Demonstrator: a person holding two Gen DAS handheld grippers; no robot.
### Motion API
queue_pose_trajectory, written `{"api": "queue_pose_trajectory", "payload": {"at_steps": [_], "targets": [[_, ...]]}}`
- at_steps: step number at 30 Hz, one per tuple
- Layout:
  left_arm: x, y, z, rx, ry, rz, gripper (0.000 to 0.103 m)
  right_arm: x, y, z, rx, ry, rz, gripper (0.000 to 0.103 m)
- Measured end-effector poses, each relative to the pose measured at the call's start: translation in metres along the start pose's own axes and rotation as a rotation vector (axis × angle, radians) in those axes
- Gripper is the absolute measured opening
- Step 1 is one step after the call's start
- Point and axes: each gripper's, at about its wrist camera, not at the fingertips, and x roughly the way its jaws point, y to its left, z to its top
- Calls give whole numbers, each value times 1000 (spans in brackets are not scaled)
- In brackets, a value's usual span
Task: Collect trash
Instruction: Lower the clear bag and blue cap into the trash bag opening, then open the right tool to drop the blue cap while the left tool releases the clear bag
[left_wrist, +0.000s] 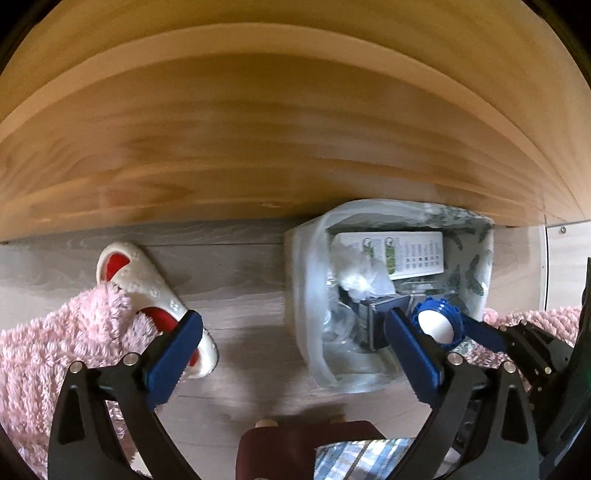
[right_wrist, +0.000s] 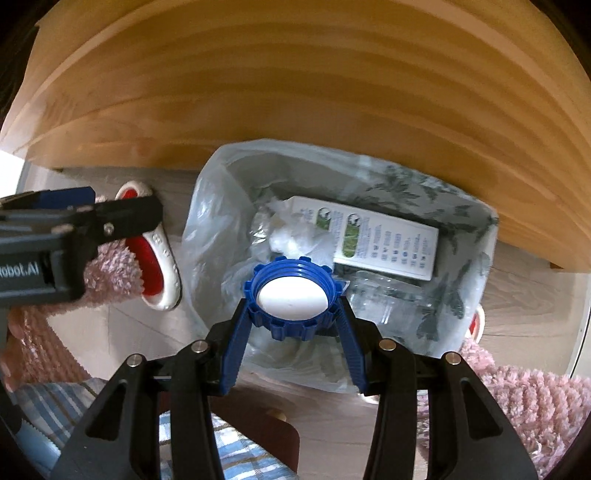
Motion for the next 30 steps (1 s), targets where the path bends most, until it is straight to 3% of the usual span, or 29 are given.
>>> {"api": "queue_pose_trajectory", "payload": {"at_steps": [8,18,21,24,30], "targets": [[0,17,-3,-30,7,25,95,21,12,2,-29,69,40,46],[-1,24,-3,-52,4,34,95,24,23,2,-68,69,70,47],[0,23,-3,-52,4,35,95,25,18,3,-47,67,69,56],[0,23,-3,-49,3,33,95,24,12,3,-24,65,66,57],[1,20,-3,-37,5,36,95,21,-1,4,34,58,6,68]]}}
